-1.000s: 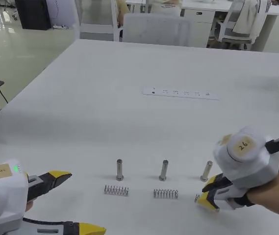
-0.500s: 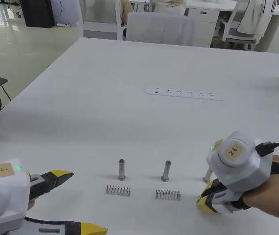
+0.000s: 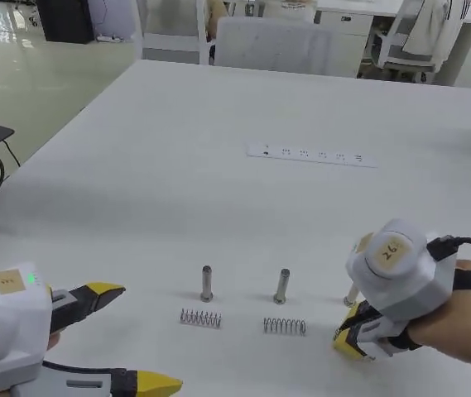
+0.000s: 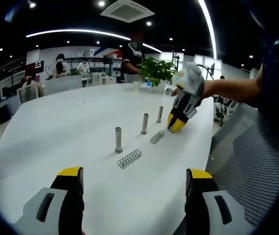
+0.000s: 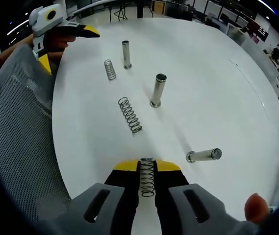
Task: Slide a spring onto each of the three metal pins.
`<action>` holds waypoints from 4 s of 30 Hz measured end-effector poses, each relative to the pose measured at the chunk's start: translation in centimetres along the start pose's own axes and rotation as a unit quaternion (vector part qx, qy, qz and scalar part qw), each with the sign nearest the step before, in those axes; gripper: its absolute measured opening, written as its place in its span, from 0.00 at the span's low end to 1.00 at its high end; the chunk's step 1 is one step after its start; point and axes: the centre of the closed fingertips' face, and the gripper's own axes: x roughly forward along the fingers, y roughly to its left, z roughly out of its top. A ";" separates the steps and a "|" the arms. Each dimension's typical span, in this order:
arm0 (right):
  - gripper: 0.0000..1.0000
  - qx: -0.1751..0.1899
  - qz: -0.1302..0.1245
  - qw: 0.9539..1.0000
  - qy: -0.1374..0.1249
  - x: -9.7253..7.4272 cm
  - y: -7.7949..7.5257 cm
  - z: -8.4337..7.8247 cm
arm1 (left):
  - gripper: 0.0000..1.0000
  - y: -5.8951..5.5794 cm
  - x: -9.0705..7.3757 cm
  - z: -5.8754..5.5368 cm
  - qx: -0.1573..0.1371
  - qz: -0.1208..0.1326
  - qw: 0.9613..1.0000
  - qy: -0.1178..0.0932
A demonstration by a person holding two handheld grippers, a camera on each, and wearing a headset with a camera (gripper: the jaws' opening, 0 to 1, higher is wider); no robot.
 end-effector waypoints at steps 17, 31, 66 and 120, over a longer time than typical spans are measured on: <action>0.08 0.021 -0.015 0.998 -0.051 -2.9 0.5 1.6 | 0.82 -0.2 -0.1 0.5 0.007 -0.005 1.000 -0.003; 0.08 0.027 -0.017 0.992 -0.119 -5.7 1.3 5.6 | 0.80 -1.0 -0.2 2.6 0.029 -0.020 0.999 -0.018; 0.08 0.034 0.043 0.957 -0.285 -10.9 5.3 16.5 | 0.48 -5.0 1.4 8.3 0.054 -0.141 0.987 -0.051; 0.08 0.069 0.079 0.940 -0.324 -11.7 6.6 17.2 | 0.03 -6.4 4.2 11.2 0.041 -0.179 0.979 -0.093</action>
